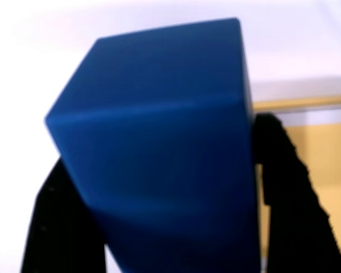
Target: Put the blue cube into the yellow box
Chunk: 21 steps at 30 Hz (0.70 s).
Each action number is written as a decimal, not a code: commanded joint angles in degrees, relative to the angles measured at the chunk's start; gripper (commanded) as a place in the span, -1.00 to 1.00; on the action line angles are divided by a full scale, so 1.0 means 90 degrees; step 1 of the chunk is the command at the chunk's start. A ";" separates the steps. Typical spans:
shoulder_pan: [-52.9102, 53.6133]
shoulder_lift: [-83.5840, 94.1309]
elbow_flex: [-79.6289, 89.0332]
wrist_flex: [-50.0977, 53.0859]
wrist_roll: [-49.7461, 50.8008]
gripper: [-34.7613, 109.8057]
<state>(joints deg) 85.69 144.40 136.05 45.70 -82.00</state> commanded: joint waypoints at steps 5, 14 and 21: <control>0.0459 0.1113 0.0625 0.0400 0.0166 -0.37; 0.0537 0.1406 0.1338 0.0967 0.0215 -0.37; 0.0576 0.1289 0.1533 0.0840 0.0313 -0.38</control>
<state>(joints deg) 89.03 154.51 151.44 53.96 -79.10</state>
